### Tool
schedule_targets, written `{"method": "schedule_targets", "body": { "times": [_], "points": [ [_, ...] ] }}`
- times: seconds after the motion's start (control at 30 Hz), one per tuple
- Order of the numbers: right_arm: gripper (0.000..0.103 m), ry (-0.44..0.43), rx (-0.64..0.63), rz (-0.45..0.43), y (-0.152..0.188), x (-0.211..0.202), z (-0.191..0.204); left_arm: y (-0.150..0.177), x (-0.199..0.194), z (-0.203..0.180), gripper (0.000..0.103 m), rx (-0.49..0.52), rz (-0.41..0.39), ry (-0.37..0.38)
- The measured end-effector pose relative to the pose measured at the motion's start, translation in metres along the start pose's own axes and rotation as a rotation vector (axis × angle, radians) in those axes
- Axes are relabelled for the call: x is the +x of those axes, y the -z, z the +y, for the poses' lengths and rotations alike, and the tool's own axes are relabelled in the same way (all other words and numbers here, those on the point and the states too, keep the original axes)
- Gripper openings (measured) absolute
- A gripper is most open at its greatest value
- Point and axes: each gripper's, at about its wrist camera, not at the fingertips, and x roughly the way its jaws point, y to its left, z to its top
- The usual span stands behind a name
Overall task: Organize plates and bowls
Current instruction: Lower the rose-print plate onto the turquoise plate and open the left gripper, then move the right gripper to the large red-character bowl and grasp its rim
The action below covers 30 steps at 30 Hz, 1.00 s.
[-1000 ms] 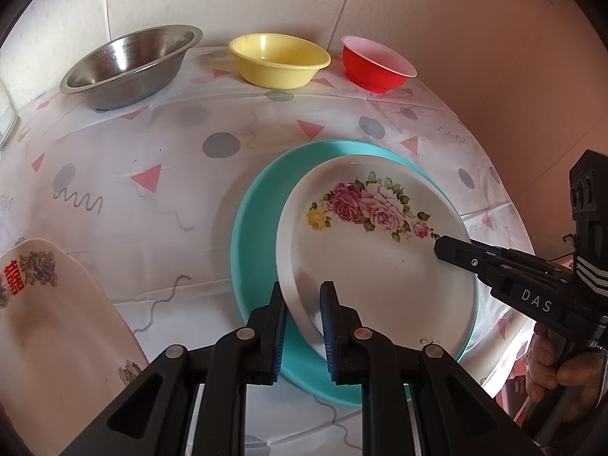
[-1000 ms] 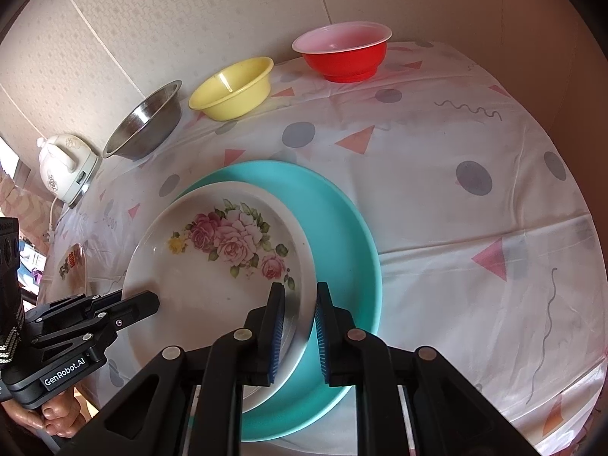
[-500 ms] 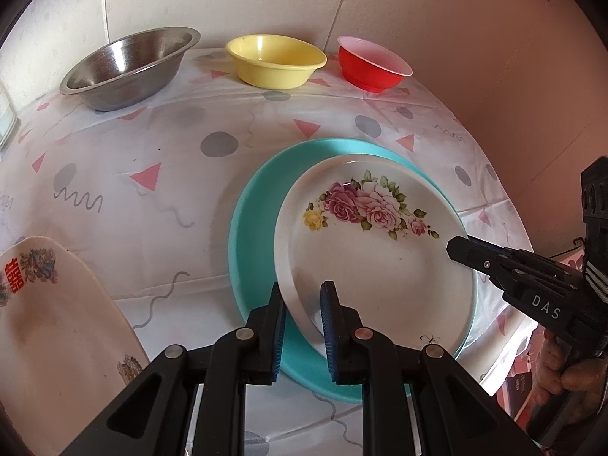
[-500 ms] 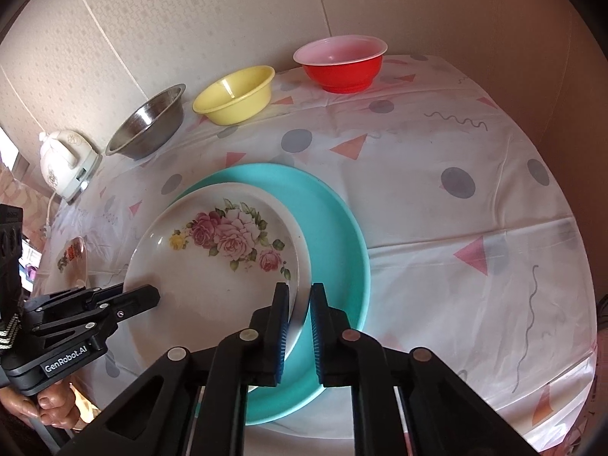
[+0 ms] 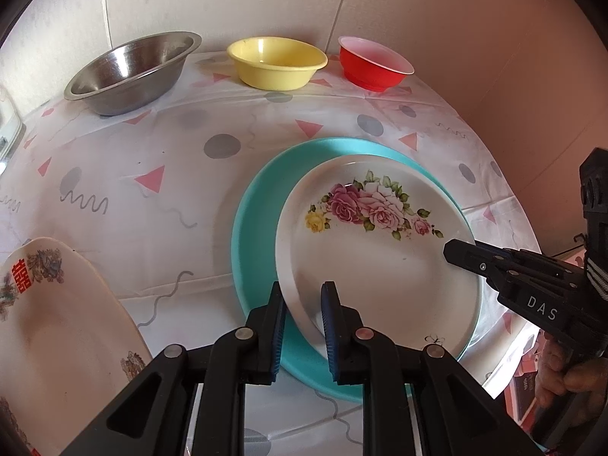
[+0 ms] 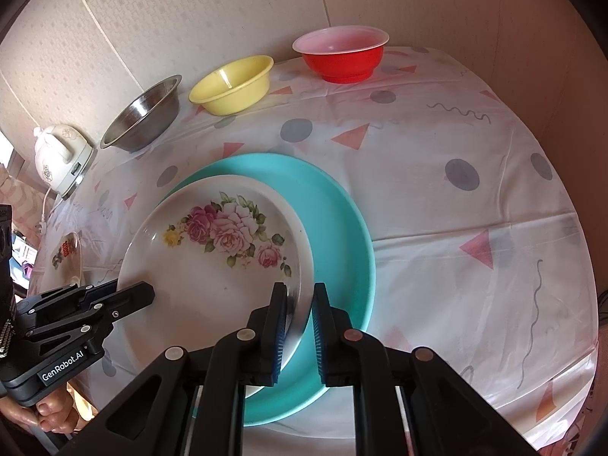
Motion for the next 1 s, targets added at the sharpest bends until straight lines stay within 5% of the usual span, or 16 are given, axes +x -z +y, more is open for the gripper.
{"method": "schedule_targets", "body": {
  "times": [0.6, 1.0],
  "points": [
    [0.022, 0.016, 0.088, -0.045, 0.002, -0.015, -0.011, 0.003, -0.018, 0.006, 0.019, -0.012, -0.058, -0.019],
    [0.022, -0.069, 0.102, -0.125, -0.003, -0.038, -0.003, -0.001, -0.036, 0.017, 0.019, -0.049, -0.102, -0.007]
  ]
}}
